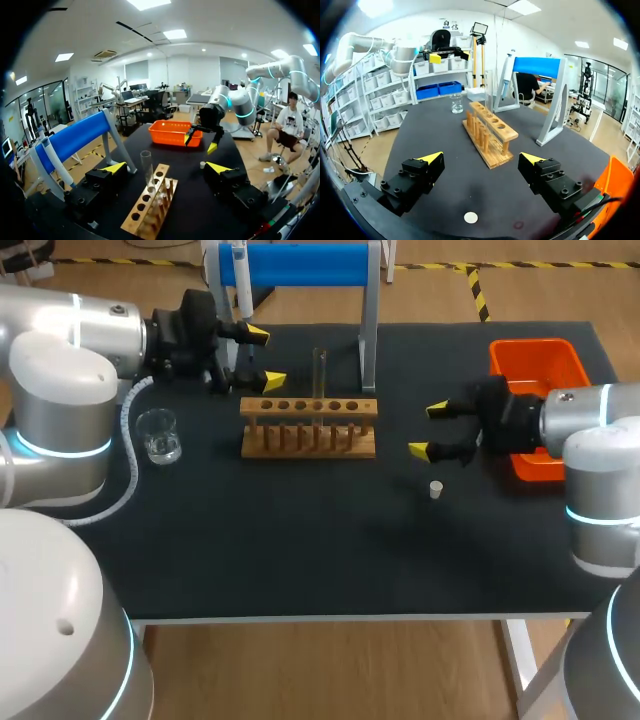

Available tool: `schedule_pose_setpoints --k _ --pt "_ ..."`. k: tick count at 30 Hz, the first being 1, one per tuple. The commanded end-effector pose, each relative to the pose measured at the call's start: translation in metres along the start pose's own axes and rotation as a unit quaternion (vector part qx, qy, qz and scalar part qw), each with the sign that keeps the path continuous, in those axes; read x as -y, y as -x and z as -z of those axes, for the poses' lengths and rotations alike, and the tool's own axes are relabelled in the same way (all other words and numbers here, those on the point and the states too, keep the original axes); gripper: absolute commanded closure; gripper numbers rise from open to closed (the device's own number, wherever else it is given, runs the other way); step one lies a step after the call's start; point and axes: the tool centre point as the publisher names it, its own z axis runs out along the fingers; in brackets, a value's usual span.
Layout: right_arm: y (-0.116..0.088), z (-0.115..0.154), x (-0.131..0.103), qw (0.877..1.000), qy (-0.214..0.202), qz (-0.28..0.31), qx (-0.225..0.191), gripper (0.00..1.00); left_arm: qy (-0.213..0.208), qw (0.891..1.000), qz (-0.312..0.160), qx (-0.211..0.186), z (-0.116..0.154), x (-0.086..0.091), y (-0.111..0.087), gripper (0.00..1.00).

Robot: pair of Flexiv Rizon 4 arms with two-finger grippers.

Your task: Invert the test tube, pick up the pipette, mount the tip to pipette, aspirate from beaker and dispense into the tube, eject the tip, return the pipette, and cap with the stopper.

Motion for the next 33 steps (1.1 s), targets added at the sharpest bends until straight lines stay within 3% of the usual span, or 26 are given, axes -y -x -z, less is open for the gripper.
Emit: schedule_pose_setpoints --k 1,8,20,28,33 --pt "0.000 0.005 0.002 1.000 0.008 0.001 -0.002 0.00 0.001 1.000 0.000 -0.002 0.002 0.000 0.001 0.00" --pt "0.000 0.005 0.002 1.000 0.008 0.001 -0.002 0.00 0.001 1.000 0.000 -0.002 0.002 0.000 0.001 0.00" --pt "0.000 0.005 0.002 1.000 0.008 0.001 -0.002 0.00 0.032 0.992 0.054 0.111 0.090 -0.052 0.090 0.00" --pt "0.000 0.005 0.002 1.000 0.008 0.001 -0.002 0.00 0.045 0.971 0.112 0.204 0.146 -0.093 0.137 0.00" --pt "0.000 0.005 0.002 1.000 0.008 0.001 -0.002 0.00 0.062 0.942 0.160 0.289 0.172 -0.121 0.154 0.00"
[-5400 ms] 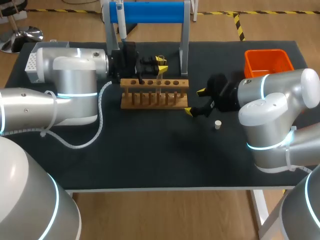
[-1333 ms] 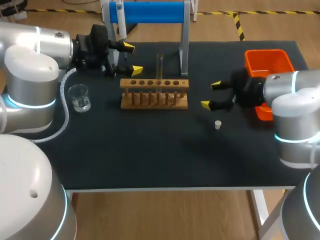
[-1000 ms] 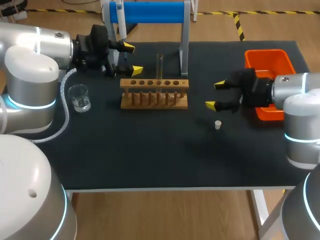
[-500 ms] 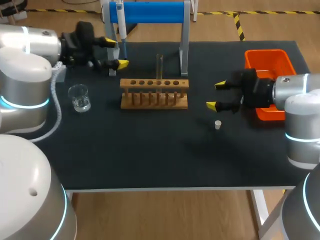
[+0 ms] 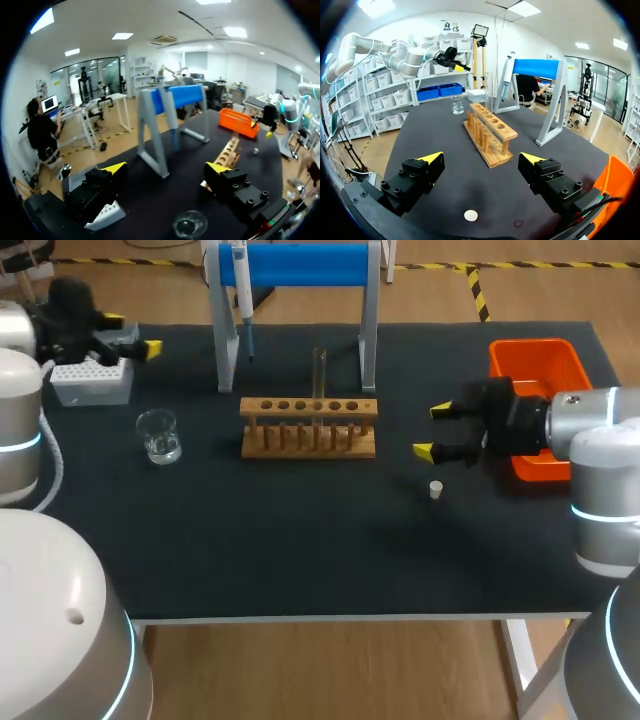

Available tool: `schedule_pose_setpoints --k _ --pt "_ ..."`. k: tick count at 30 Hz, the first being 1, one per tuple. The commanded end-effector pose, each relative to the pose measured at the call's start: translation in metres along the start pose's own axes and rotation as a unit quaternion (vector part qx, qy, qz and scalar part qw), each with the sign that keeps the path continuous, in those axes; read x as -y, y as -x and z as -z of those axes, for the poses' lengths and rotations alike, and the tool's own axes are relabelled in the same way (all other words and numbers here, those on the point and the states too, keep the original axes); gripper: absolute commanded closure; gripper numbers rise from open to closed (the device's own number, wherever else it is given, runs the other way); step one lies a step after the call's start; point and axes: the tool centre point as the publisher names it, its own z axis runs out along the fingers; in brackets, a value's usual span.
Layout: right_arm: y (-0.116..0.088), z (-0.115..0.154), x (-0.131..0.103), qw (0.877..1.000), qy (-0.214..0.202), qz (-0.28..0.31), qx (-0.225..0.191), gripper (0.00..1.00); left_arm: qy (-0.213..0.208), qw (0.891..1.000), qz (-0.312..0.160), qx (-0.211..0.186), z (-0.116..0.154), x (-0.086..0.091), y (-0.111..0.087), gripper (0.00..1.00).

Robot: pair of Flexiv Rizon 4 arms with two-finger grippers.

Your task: Invert the test tube, pick up the pipette, mount the tip to pipette, aspirate from beaker and dispense into the tube, eject the tip, return the pipette, and cap with the stopper.

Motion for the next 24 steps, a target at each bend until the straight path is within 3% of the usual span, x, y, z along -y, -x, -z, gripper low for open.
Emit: schedule_pose_setpoints --k 1,19,24 --pt "0.000 0.000 0.000 1.000 0.000 0.000 0.000 0.00 0.004 0.999 0.022 0.049 0.007 -0.012 0.005 0.00" --pt "0.000 0.000 0.000 1.000 0.000 0.000 0.000 0.00 0.004 0.999 0.022 0.049 0.007 -0.012 0.005 0.00" --pt "0.000 0.000 0.000 1.000 0.000 0.000 0.000 0.00 0.003 0.992 0.068 0.108 0.001 -0.031 0.041 0.00"
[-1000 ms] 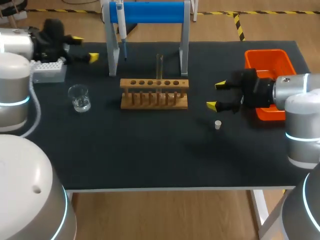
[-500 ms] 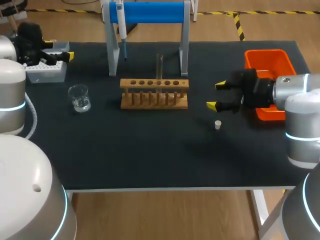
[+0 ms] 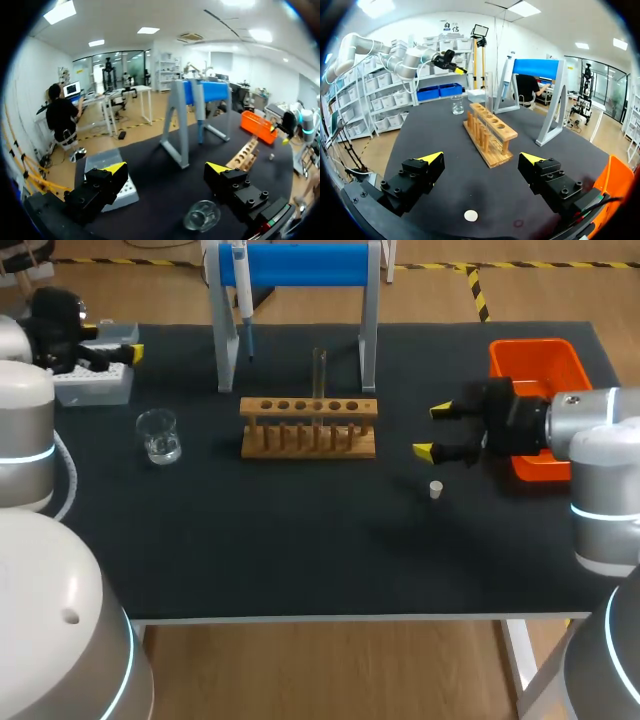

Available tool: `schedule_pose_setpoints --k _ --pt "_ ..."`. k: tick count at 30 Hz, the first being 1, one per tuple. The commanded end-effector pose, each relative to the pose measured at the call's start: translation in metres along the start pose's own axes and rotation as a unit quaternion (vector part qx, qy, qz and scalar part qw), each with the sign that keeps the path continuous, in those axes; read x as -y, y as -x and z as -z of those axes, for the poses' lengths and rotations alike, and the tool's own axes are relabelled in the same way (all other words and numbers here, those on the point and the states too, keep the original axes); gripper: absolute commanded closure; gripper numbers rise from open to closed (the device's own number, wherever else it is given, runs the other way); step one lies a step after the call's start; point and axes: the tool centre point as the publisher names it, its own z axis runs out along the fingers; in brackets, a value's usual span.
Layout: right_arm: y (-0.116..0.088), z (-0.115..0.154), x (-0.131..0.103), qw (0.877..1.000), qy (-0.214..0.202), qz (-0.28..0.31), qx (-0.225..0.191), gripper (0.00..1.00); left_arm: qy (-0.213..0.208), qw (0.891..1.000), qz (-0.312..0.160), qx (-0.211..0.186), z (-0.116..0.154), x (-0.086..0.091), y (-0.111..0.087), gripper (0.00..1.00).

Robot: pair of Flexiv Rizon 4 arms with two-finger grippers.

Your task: Invert the test tube, pick up the pipette, mount the tip to pipette, aspirate from beaker and dispense into the tube, eject the tip, return the pipette, and cap with the stopper.

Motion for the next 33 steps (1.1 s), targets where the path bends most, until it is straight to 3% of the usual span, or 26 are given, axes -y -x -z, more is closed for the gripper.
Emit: schedule_pose_setpoints --k 1,7,14,25,30,33 --pt "0.000 0.001 0.000 1.000 0.000 0.000 0.000 0.00 0.000 0.999 0.019 0.041 -0.019 -0.013 0.022 0.00" --pt "0.000 0.001 0.000 1.000 0.000 0.000 0.000 0.00 0.043 0.994 0.034 0.093 -0.043 -0.029 0.061 0.00" --pt "0.000 0.001 0.000 1.000 0.000 0.000 0.000 0.00 0.058 0.986 0.059 0.143 -0.067 -0.036 0.095 0.00" --pt "0.000 0.001 0.000 1.000 0.000 0.000 0.000 0.00 0.084 0.969 0.108 0.206 -0.082 -0.045 0.116 0.00" --pt "0.000 0.001 0.000 1.000 0.000 0.000 0.000 0.00 0.085 0.968 0.109 0.207 -0.084 -0.044 0.117 0.00" --pt "0.000 0.001 0.000 1.000 0.000 0.000 0.000 0.00 0.085 0.968 0.110 0.208 -0.085 -0.044 0.117 0.07"
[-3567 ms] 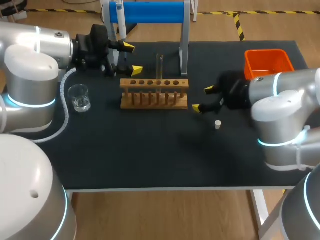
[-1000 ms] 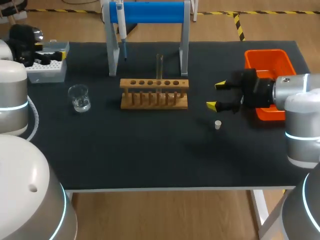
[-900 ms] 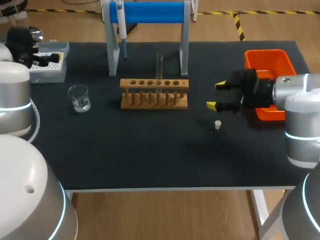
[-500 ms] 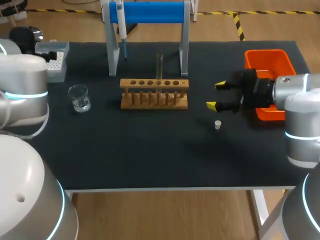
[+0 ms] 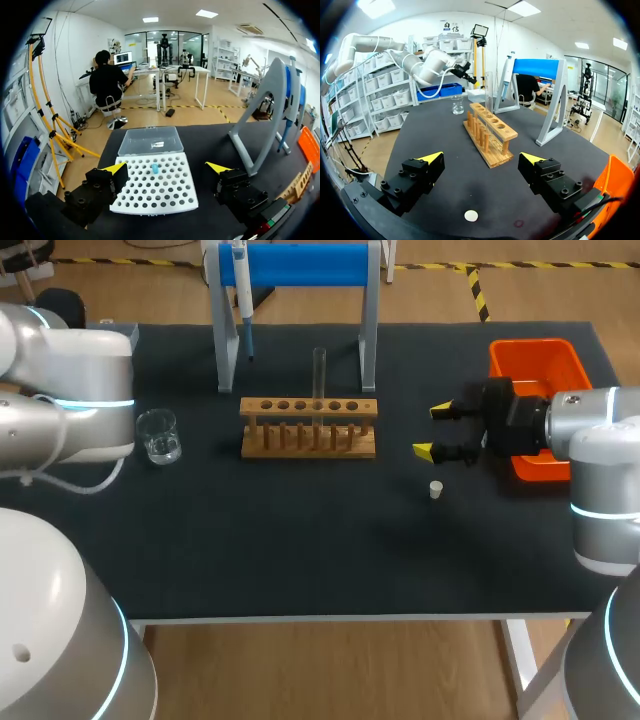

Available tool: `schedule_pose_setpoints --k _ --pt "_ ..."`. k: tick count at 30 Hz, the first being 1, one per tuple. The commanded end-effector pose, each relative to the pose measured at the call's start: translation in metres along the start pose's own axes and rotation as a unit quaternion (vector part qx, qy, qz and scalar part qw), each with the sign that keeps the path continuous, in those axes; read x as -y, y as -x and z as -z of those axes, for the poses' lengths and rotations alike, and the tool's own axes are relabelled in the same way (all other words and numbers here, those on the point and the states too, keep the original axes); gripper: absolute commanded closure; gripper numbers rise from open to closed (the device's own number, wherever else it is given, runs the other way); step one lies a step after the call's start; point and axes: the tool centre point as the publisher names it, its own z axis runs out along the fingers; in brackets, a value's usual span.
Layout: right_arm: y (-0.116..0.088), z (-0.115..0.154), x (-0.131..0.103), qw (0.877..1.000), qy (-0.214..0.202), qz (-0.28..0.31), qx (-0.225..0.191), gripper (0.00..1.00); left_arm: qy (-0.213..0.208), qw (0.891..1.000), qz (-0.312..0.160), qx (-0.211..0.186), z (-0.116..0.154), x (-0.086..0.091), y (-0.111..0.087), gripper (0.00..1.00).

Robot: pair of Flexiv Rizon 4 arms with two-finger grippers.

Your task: Invert the test tube, pick up the pipette, mount the tip to pipette, aspirate from beaker and dispense into the tube, eject the tip, return the pipette, and cap with the stopper.

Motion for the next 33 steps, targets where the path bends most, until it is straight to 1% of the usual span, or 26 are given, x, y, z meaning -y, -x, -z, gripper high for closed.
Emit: schedule_pose_setpoints --k 1,2,4,5,6,8,9,10,11,15,17,19,22,24,26,27,29,30,31,32,33 --pt "-0.0002 0.0007 0.0005 1.000 0.001 0.000 0.000 0.00 0.004 1.000 0.000 0.004 -0.0049 0.0015 -0.0014 0.19" --pt "-0.0002 0.0007 0.0005 1.000 0.001 0.000 0.000 0.00 0.004 1.000 0.001 0.004 -0.0050 0.0015 -0.0014 0.31" --pt "-0.0002 0.0007 0.0005 1.000 0.001 0.000 0.000 0.00 0.005 1.000 0.001 0.004 -0.0052 0.0016 -0.0014 0.37" --pt "-0.0002 0.0007 0.0005 1.000 0.001 0.000 0.000 0.00 0.005 1.000 0.001 0.005 -0.0052 0.0017 -0.0015 0.44" --pt "-0.0002 0.0007 0.0005 1.000 0.001 0.000 0.000 0.00 0.005 1.000 0.001 0.005 -0.0053 0.0017 -0.0015 0.45" --pt "-0.0002 0.0007 0.0005 1.000 0.001 0.000 0.000 0.00 0.005 1.000 0.001 0.005 -0.0052 0.0018 -0.0016 0.40" --pt "-0.0002 0.0007 0.0005 1.000 0.001 0.000 0.000 0.00 0.005 1.000 0.001 0.005 -0.0052 0.0018 -0.0016 0.35" --pt "-0.0002 0.0007 0.0005 1.000 0.001 0.000 0.000 0.00 0.006 1.000 0.001 0.006 -0.0051 0.0018 -0.0016 0.28" --pt "-0.0002 0.0007 0.0005 1.000 0.001 0.000 0.000 0.00 0.006 1.000 0.001 0.006 -0.0049 0.0019 -0.0016 0.26" --pt "-0.0002 0.0007 0.0005 1.000 0.001 0.000 0.000 0.00 0.002 1.000 0.001 0.007 -0.0033 0.0039 -0.0009 0.25" --pt "-0.0002 0.0007 0.0005 1.000 0.001 0.000 0.000 0.00 0.000 1.000 0.003 0.008 -0.0030 0.0042 -0.0008 0.21" --pt "-0.0002 0.0007 0.0005 1.000 0.001 0.000 0.000 0.00 -0.001 1.000 0.003 0.007 -0.0028 0.0043 -0.0010 0.20" --pt "-0.0002 0.0007 0.0005 1.000 0.001 0.000 0.000 0.00 0.002 1.000 0.002 0.006 -0.0037 0.0032 -0.0028 0.17" --pt "-0.0002 0.0007 0.0005 1.000 0.001 0.000 0.000 0.00 0.004 1.000 0.001 0.006 -0.0043 0.0029 -0.0035 0.05" --pt "-0.0002 0.0007 0.0005 1.000 0.001 0.000 0.000 0.00 0.004 1.000 0.001 0.006 -0.0045 0.0030 -0.0036 0.16" --pt "-0.0002 0.0007 0.0005 1.000 0.001 0.000 0.000 0.00 0.003 1.000 0.002 0.006 -0.0046 0.0035 -0.0033 0.19" --pt "-0.0002 0.0007 0.0005 1.000 0.001 0.000 0.000 0.00 0.003 1.000 0.003 0.007 -0.0048 0.0041 -0.0022 0.18" --pt "-0.0002 0.0007 0.0005 1.000 0.001 0.000 0.000 0.00 0.003 1.000 0.003 0.008 -0.0052 0.0043 -0.0015 0.16" --pt "-0.0002 0.0007 0.0005 1.000 0.001 0.000 0.000 0.00 0.004 1.000 0.003 0.009 -0.0056 0.0043 -0.0007 0.14" --pt "-0.0002 0.0007 0.0005 1.000 0.001 0.000 0.000 0.00 0.005 1.000 0.003 0.010 -0.0065 0.0043 0.0005 0.05" --pt "-0.0002 0.0007 0.0005 1.000 0.001 0.000 0.000 0.00 0.005 1.000 0.003 0.011 -0.0071 0.0044 0.0013 0.06"
